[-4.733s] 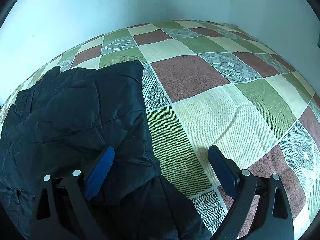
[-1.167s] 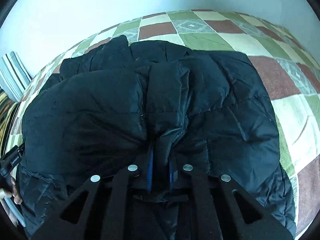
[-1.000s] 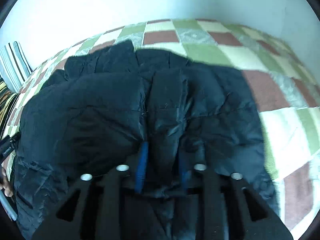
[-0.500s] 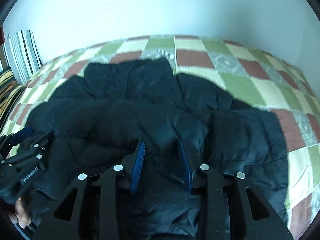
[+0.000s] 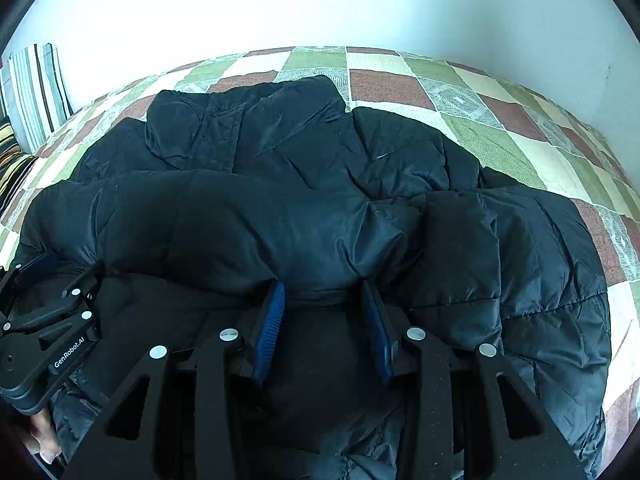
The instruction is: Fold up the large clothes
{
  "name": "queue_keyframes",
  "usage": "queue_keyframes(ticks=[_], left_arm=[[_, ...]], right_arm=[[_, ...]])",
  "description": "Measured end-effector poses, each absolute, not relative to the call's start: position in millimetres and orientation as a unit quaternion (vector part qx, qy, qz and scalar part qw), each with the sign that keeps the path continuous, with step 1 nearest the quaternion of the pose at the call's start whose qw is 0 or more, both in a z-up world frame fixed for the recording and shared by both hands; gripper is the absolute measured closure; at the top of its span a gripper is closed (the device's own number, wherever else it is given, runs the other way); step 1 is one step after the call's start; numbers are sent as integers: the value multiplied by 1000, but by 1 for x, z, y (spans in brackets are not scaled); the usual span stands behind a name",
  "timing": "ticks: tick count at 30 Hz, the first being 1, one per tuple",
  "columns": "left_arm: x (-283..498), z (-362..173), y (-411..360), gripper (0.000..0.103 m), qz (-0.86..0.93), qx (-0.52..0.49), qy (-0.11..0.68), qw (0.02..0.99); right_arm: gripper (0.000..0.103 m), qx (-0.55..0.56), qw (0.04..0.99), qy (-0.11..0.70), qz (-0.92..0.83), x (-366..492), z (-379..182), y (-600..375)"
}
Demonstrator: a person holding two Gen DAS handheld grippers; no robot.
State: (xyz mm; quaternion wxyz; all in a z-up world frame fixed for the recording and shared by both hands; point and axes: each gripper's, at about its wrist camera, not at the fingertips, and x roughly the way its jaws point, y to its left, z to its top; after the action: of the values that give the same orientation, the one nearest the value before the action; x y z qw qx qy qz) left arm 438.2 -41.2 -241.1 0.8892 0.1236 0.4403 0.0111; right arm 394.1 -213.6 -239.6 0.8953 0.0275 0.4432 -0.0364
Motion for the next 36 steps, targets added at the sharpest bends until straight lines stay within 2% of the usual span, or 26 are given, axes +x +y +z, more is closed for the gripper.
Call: queue_keyframes(ticks=[5,7,9,16,18,21,30,36], left_arm=[[440,-230,-43,33,8,127,435,891],[439,-220,-40,33,2,123,434,892],[436,-209,-31,33,-3,115,439,891],[407,-177,19,31,-4,96,423,901],[394,-174,42,27,3,92,416,905],[374,-176,75,26,6,79,416,906],[311,-187,129,25,15,40,437,898],[274,-198,145,21,5,28,443,896]], right_arm=[[61,25,899,436,-39,391,-229,-213],[53,28,900,433,-38,385,-219,-215],[38,36,906,421,-37,370,-204,-219],[36,40,919,391,-35,291,-168,-249],[30,48,920,386,-42,264,-162,-263],[29,57,920,384,-60,216,-158,-288],[27,64,904,408,-112,94,-174,-342],[26,99,889,432,-115,51,-200,-359]])
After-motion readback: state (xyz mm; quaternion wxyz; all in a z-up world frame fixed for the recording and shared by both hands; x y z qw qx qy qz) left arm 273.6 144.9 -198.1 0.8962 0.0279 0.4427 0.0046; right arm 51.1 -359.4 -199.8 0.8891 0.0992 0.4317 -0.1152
